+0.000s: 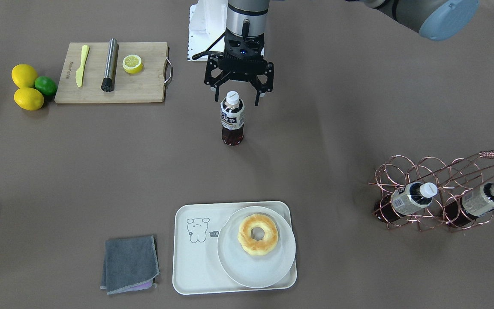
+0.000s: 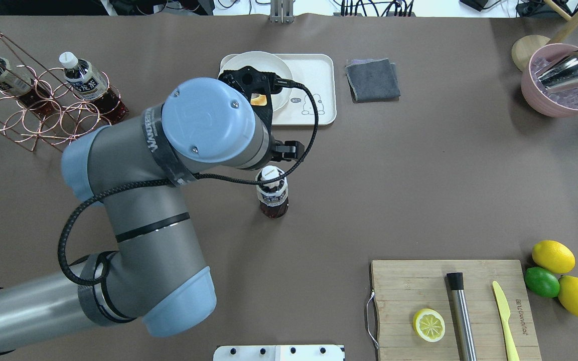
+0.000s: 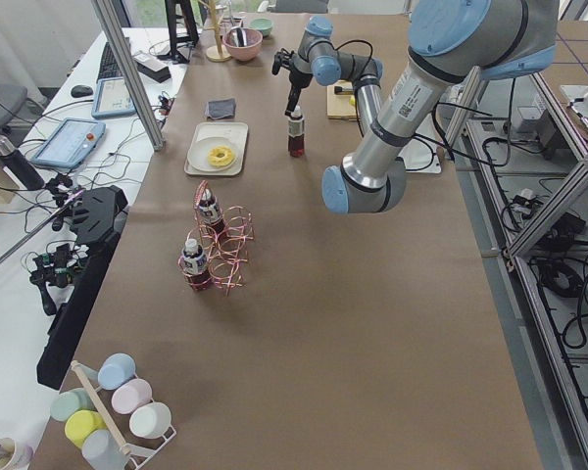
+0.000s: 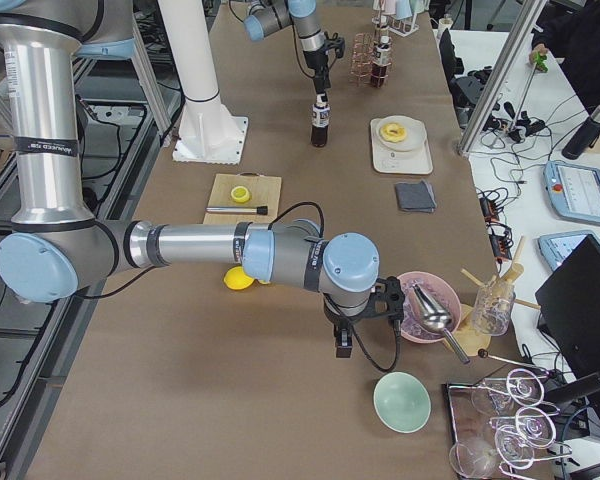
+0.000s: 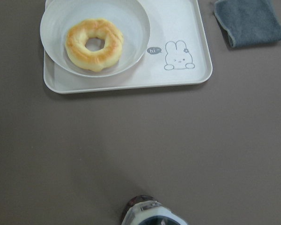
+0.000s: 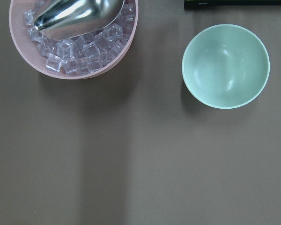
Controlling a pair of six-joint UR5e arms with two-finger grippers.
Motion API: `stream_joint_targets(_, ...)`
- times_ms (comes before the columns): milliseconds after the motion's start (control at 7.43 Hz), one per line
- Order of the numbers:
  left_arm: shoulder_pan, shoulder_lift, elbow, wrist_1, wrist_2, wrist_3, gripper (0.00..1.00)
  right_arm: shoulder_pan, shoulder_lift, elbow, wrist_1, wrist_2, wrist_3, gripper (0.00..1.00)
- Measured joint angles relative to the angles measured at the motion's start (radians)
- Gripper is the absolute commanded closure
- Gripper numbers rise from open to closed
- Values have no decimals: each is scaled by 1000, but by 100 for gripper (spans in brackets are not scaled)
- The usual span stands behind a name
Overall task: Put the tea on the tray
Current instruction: 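Open the left gripper and withdraw it back to the rack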
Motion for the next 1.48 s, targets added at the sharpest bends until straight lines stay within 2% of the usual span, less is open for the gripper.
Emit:
stream_joint_targets(269,-94,34,-49,-3,-74,65,2,0,2,2,2,3,11,0)
stream_joint_targets(404,-133,85,-90,-26,-99,120,2,0,2,6,2,8,15,0)
stream_joint_targets(807,-242,227,-122,-109,-141,236,2,-4,11,14,3,16,39,0)
stream_joint_targets(1076,-371,356,-165,-123,-269,341,2,-18,27,15,2,17,42,0)
stream_joint_targets(1480,-624,593,-185,-136,-488,718,2,-71,62,28,2,17,88,0)
